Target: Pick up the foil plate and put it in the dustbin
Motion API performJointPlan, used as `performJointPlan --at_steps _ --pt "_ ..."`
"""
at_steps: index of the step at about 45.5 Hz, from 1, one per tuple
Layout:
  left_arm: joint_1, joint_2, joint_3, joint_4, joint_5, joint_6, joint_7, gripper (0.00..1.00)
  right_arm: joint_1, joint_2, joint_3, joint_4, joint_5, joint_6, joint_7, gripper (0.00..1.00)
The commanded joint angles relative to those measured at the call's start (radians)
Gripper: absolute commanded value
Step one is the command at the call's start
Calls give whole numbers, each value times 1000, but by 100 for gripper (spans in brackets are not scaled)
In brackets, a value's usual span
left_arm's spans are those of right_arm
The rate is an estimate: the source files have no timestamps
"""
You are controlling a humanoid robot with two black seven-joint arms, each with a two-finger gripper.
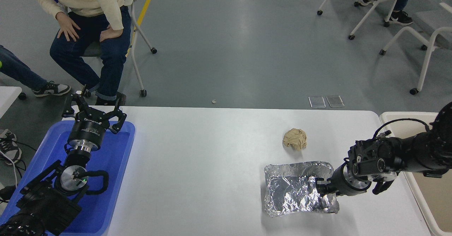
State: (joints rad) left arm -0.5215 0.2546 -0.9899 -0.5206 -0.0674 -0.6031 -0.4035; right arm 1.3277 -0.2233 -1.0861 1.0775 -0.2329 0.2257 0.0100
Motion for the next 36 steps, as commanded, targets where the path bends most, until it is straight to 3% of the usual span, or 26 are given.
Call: performJointPlan --at_steps 1,24,36 --pt "0 0 -1 1 0 0 0 100 11 -7 0 15 3 11 -1 0" --pt "0 0 0 1 0 -1 0 100 201 -64 -49 243 15 58 2 0" --pt "0 0 -1 1 0 0 0 100 479 -111 -109 400 20 283 2 0"
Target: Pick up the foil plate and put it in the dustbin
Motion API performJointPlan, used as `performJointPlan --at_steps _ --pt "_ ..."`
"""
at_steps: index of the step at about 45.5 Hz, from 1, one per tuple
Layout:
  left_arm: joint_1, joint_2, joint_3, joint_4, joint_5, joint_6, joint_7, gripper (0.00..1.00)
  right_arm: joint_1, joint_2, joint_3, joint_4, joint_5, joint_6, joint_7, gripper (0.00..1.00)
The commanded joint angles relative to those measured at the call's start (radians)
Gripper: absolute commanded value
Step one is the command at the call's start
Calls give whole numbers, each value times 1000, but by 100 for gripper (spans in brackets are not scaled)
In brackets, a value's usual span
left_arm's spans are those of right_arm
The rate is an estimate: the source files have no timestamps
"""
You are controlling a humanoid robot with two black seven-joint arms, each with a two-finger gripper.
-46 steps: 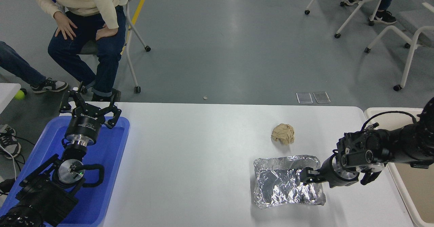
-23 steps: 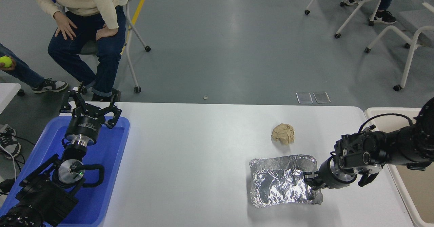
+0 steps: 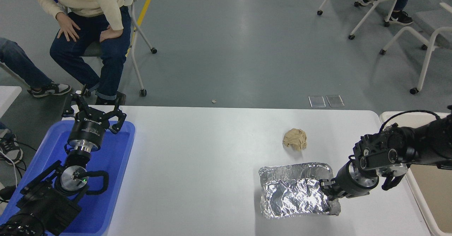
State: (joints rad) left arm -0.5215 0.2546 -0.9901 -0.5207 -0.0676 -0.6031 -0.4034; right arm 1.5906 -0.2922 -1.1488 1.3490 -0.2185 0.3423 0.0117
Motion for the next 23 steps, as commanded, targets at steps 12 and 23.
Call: performJointPlan --at_steps 12,23 --pt "0 0 1 1 0 0 0 100 497 -78 -81 156 8 443 2 0" --pt "0 0 1 1 0 0 0 100 709 -78 -127 182 45 443 4 0"
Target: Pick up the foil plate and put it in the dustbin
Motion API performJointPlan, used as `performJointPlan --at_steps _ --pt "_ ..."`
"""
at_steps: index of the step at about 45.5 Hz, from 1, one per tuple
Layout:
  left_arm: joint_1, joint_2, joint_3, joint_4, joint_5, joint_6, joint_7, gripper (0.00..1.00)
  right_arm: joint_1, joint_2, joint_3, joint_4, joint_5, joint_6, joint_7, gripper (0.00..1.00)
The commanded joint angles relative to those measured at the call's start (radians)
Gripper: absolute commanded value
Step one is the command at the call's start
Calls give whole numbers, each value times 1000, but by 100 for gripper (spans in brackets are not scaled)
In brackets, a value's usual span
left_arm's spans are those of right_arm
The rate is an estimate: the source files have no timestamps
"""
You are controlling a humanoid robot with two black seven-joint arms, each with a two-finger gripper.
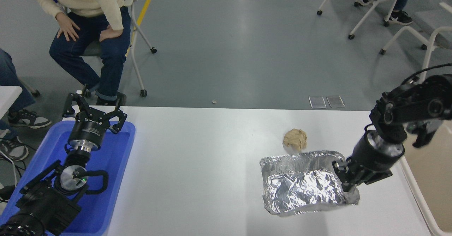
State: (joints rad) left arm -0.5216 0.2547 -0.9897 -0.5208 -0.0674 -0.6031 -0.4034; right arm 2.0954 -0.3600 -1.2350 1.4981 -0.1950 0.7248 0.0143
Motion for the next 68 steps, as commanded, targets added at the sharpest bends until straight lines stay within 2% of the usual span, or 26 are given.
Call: performJointPlan --at_steps 1,25,40,50,61,68 --pt "0 1 0 1 0 0 0 100 222 -10 -46 37 22 61 1 0" --pt "0 0 0 1 0 0 0 100 434 -53 -101 45 19 61 1 0" --pt "0 0 0 1 0 0 0 100 445 -79 -121 45 19 61 1 0" --pt "0 0 0 -1 0 0 0 100 390 -152 -231 11 5 61 0 0" --pt "0 0 -1 1 0 0 0 100 262 -211 -386 -110 0 61 0 0" --pt "0 0 -1 1 0 0 0 100 172 -296 -437 -245 0 61 -2 0"
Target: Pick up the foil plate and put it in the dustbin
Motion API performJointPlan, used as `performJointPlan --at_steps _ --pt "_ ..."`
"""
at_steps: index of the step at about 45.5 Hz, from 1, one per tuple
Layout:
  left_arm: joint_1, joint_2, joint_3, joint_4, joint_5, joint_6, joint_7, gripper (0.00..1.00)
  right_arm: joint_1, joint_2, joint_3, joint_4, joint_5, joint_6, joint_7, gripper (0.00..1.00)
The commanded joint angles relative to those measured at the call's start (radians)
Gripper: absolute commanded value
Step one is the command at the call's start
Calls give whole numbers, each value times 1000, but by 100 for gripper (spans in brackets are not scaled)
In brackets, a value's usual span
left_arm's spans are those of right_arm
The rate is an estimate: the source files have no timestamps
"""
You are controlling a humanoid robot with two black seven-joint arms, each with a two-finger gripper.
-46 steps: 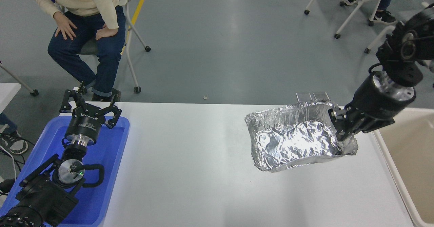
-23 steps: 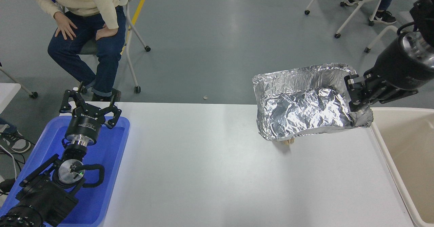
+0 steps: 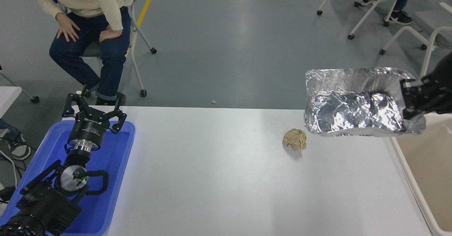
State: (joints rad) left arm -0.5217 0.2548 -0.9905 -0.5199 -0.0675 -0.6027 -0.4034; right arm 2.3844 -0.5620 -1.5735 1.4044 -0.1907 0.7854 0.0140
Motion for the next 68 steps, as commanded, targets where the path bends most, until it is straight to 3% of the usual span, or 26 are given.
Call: performJointPlan --at_steps 1,12,26,39,56,62,68 --pt "0 0 0 0 0 0 0 100 -135 -111 -99 -171 -4 0 -2 0" --pt "2 0 0 0 0 1 0 100 -356 -269 -45 -430 14 0 -2 0" --pt "2 0 0 0 0 3 0 100 -778 -344 226 -775 14 0 -2 0" --pt "2 0 0 0 0 3 0 100 -1177 -412 538 -877 13 0 -3 0" --pt "2 0 -2 0 0 1 0 100 -1406 -403 747 -936 14 -342 -22 0" --pt "2 0 -2 0 0 1 0 100 -1436 -386 794 -941 14 -445 -57 0" --pt "2 0 -2 0 0 1 0 100 -1466 -354 852 -979 16 -497 -65 0"
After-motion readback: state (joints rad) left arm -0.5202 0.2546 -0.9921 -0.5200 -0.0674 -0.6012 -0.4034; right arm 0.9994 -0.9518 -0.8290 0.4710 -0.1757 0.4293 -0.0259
